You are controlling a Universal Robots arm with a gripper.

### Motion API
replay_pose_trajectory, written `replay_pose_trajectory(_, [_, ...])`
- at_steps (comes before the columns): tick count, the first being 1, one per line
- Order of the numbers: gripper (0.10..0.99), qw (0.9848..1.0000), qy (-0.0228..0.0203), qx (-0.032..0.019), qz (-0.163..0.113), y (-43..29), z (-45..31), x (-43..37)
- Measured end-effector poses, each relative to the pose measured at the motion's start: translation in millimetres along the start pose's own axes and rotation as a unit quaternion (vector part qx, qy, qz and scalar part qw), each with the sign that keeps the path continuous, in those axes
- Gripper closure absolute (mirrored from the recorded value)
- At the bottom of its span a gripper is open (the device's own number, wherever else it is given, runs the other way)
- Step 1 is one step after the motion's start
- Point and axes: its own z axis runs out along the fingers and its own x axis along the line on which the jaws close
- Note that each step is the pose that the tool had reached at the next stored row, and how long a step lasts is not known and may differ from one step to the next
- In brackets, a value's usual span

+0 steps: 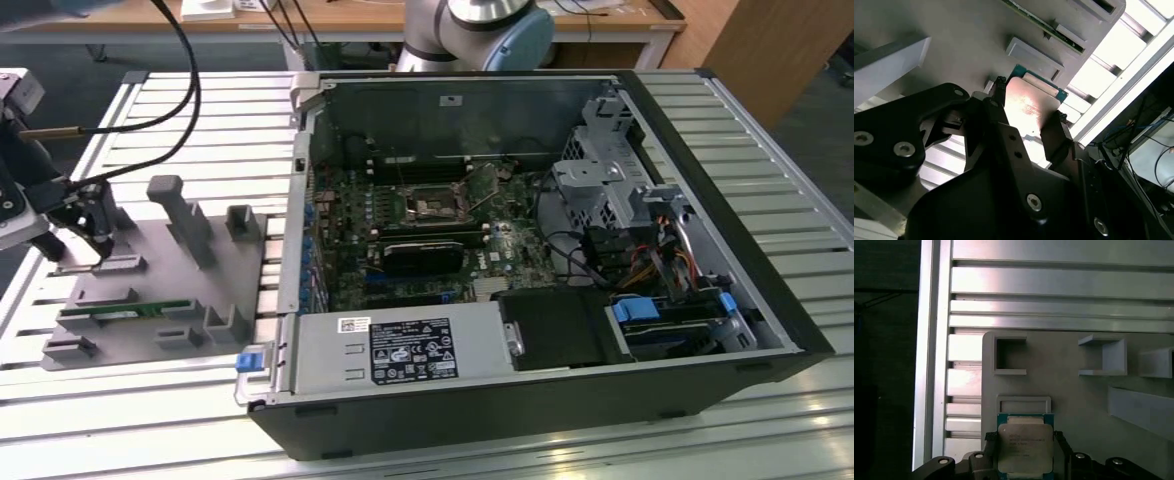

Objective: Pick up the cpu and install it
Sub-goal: 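Pick up the cpu and move it towards the insertion slot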

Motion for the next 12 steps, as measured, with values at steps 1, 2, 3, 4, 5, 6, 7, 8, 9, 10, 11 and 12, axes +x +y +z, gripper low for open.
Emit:
replay_pose_trajectory(1, [0.553, 1.0, 0.0, 0.0, 0.0, 0.0, -0.7, 0.0])
replay_pose_trajectory(2, [0.553, 1.0, 0.0, 0.0, 0.0, 0.1, -1.5, 0.0])
replay_pose_trajectory(3, [0.553, 1.0, 0.0, 0.0, 0.0, 0.1, -2.3, 0.0])
replay_pose_trajectory(4, [0.553, 1.0, 0.0, 0.0, 0.0, 0.1, -3.1, 0.0])
replay_pose_trajectory(5, [0.553, 1.0, 0.0, 0.0, 0.0, 0.2, -3.9, 0.0])
replay_pose_trajectory(6, [0.553, 1.0, 0.0, 0.0, 0.0, 0.2, -4.7, 0.0])
replay_pose_trajectory(7, [0.553, 1.0, 0.0, 0.0, 0.0, 0.2, -5.5, 0.0])
replay_pose_trajectory(8, [0.553, 1.0, 0.0, 0.0, 0.0, 0.2, -6.3, 0.0])
replay_pose_trajectory(9, [0.553, 1.0, 0.0, 0.0, 0.0, 0.3, -7.1, 0.0])
replay_pose_trajectory(10, [0.553, 1.0, 0.0, 0.0, 0.0, 0.3, -7.9, 0.0])
replay_pose_trajectory(11, [0.553, 1.0, 0.0, 0.0, 0.0, 0.3, -8.6, 0.0])
replay_pose_trajectory(12, [0.553, 1.0, 0.0, 0.0, 0.0, 0.4, -9.4, 0.0])
